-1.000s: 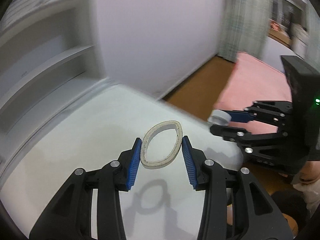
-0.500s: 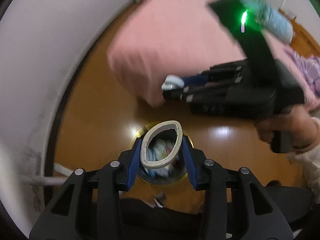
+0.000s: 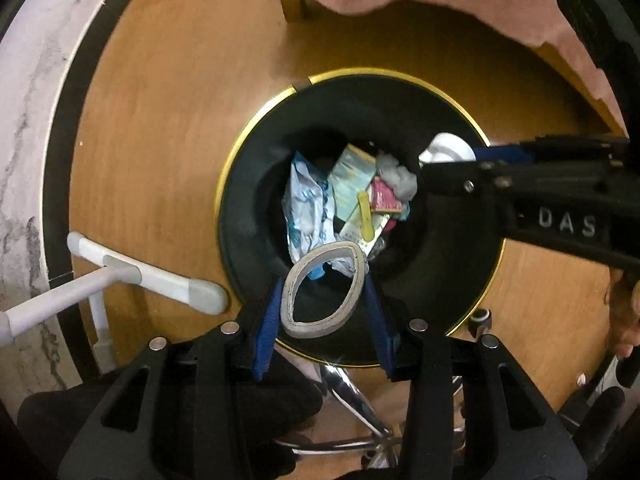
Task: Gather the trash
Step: 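Open both tools to drop the cap and tape ring into the bin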
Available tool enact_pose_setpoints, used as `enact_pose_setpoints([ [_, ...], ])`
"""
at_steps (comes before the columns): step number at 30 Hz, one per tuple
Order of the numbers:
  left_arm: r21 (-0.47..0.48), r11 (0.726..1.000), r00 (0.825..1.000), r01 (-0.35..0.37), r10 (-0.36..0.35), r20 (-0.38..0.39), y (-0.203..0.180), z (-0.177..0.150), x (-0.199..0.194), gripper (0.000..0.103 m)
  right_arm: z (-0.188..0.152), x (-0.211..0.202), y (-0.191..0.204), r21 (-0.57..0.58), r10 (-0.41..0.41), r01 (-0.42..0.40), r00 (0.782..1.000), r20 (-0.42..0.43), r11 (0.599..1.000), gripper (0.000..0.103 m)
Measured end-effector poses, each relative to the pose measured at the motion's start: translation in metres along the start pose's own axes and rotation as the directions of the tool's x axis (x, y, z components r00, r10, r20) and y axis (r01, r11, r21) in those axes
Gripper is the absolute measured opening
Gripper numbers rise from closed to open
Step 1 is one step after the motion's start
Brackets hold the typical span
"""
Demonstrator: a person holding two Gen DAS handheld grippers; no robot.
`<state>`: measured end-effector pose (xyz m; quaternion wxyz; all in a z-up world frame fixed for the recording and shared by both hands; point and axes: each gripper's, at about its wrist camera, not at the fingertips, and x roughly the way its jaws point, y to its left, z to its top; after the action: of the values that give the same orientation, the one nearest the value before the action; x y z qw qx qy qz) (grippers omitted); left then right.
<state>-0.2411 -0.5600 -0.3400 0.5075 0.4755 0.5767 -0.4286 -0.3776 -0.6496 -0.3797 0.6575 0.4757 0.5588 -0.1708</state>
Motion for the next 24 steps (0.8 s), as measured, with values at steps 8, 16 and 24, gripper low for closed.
enact_pose_setpoints([
  [8,-0.036,0.997,0.997,0.072,-0.073,-0.007,-0.004,0.001,0.013,0.043,0.001,0.013,-0.013,0.068,0.055,-0.053,0.998,-0.020,0.996,0.038],
  [16,-0.056,0.992,0.977,0.112,-0.100,0.190,-0.010,-0.014,-0.055,0.094,-0.004,-0.065,-0.002,0.110,0.088,-0.102,0.988,0.125,0.989,0.085],
  [24,0.096,0.995,0.741,0.015,-0.075,0.667,-0.041,-0.085,-0.253,0.094,-0.026,-0.261,0.085,0.028,-0.214,0.251,0.757,0.617,0.968,0.096],
])
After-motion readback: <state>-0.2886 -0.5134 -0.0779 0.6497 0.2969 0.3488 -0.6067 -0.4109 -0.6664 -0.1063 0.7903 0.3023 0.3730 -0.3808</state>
